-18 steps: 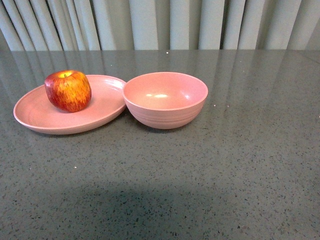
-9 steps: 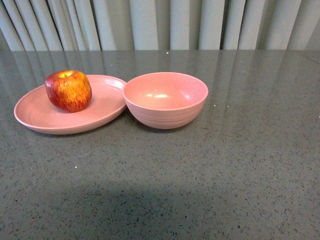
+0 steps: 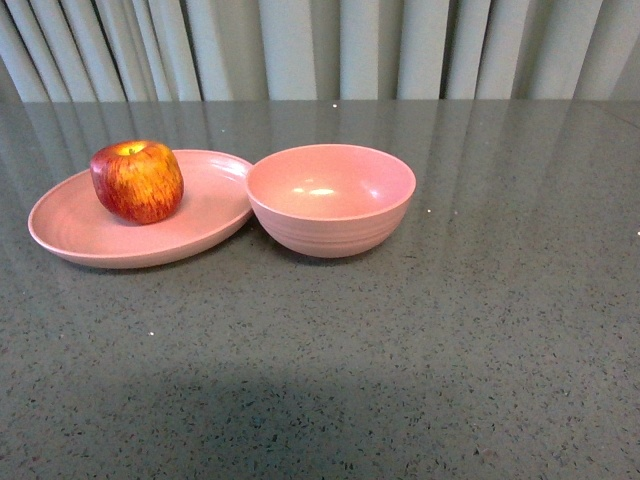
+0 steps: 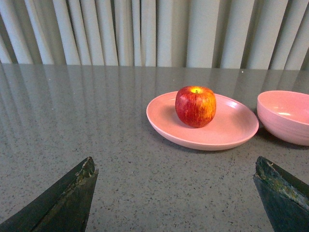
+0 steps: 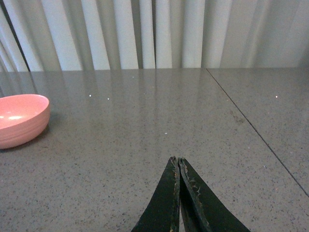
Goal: Move apple from plate to bowl
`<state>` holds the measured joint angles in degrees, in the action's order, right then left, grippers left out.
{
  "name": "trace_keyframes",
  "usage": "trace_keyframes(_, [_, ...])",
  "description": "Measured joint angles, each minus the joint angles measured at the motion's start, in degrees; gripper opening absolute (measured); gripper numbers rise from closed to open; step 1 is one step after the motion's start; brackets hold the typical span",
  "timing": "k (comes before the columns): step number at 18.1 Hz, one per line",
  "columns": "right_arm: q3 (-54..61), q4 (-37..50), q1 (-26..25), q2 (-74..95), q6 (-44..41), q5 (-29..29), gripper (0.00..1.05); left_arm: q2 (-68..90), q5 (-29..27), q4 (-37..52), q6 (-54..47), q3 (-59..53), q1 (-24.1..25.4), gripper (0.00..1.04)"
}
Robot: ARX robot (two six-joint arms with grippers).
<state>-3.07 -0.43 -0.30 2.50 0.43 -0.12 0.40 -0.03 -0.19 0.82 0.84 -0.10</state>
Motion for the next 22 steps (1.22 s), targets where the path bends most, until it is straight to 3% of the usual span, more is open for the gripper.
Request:
trace_keyframes(10, [2.3, 0.2, 0.0, -2.3, -0.1, 0.1, 0.02, 0.0, 0.0, 0.0, 0.0, 0.0, 0.0, 0.98])
trace_keyframes(11, [2.3, 0.2, 0.0, -2.3, -0.1, 0.1, 0.05, 0.0, 0.0, 0.0, 0.0, 0.0, 0.0, 0.98])
trace_keyframes(17, [2.3, 0.2, 0.0, -2.3, -0.1, 0.1, 0.57, 0.0, 0.0, 0.0, 0.0, 0.0, 0.0, 0.98])
trace_keyframes(20, [2.3, 0.2, 0.0, -2.3, -0.1, 0.1, 0.88, 0.0, 0.0, 0.0, 0.0, 0.0, 0.0, 0.98])
trace_keyframes(22, [2.3, 0.2, 0.0, -2.3, -0.1, 0.1, 1.00, 0.0, 0.0, 0.0, 0.0, 0.0, 0.0, 0.98])
